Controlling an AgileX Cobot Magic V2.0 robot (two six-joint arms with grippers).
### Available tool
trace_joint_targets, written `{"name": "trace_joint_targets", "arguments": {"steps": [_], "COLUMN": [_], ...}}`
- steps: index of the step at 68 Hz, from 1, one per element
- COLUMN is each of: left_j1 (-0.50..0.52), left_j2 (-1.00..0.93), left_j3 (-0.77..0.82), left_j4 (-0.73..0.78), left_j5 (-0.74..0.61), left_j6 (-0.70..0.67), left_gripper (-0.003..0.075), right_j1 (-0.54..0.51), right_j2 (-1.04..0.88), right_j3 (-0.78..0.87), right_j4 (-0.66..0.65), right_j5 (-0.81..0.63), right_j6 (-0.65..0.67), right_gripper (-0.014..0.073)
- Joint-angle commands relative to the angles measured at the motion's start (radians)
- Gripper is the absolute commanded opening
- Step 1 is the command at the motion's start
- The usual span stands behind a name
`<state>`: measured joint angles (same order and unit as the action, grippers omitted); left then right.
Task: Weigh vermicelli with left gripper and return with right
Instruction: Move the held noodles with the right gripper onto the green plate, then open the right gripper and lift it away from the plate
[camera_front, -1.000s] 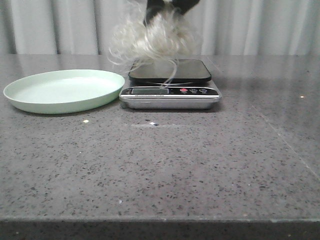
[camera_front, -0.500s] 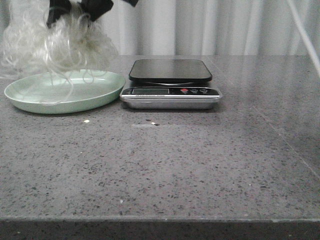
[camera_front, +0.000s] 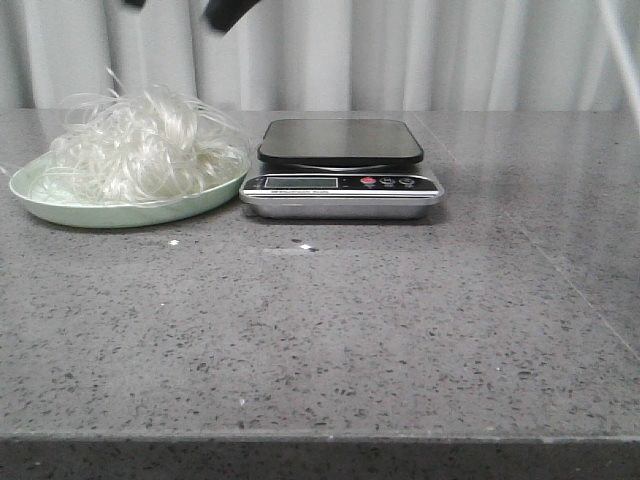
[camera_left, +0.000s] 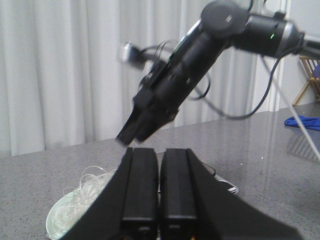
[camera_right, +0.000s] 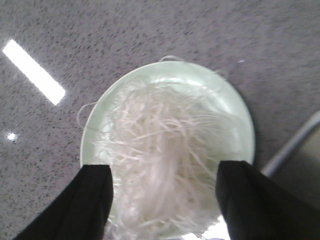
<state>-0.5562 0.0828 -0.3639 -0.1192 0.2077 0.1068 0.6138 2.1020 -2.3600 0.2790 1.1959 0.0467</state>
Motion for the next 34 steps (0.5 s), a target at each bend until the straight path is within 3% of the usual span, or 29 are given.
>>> {"name": "trace_joint_targets", "arguments": {"steps": [1, 16, 34], "left_j1": [-0.002, -0.002, -0.002], "left_j2": [0.011, 0.011, 0.011], "left_j3": [-0.024, -0.024, -0.024], "left_j4": [-0.011, -0.011, -0.011], "left_j5": [-0.078, -0.077, -0.077], "left_j6": [-0.001, -0.001, -0.001], "left_gripper": [0.0127, 0.0127, 0.0127], "right_j1": [-0.042, -0.059, -0.060], "right_j2": [-0.158, -0.400, -0.787], "right_j3": [-0.028, 0.114, 0.635], "right_j4": [-0.059, -0.203, -0.254], "right_j5": [0.001, -0.006, -0.261], "right_j6": [-0.011, -0.013, -0.012], "right_gripper": [0.0545, 0.0545, 0.0545]}}
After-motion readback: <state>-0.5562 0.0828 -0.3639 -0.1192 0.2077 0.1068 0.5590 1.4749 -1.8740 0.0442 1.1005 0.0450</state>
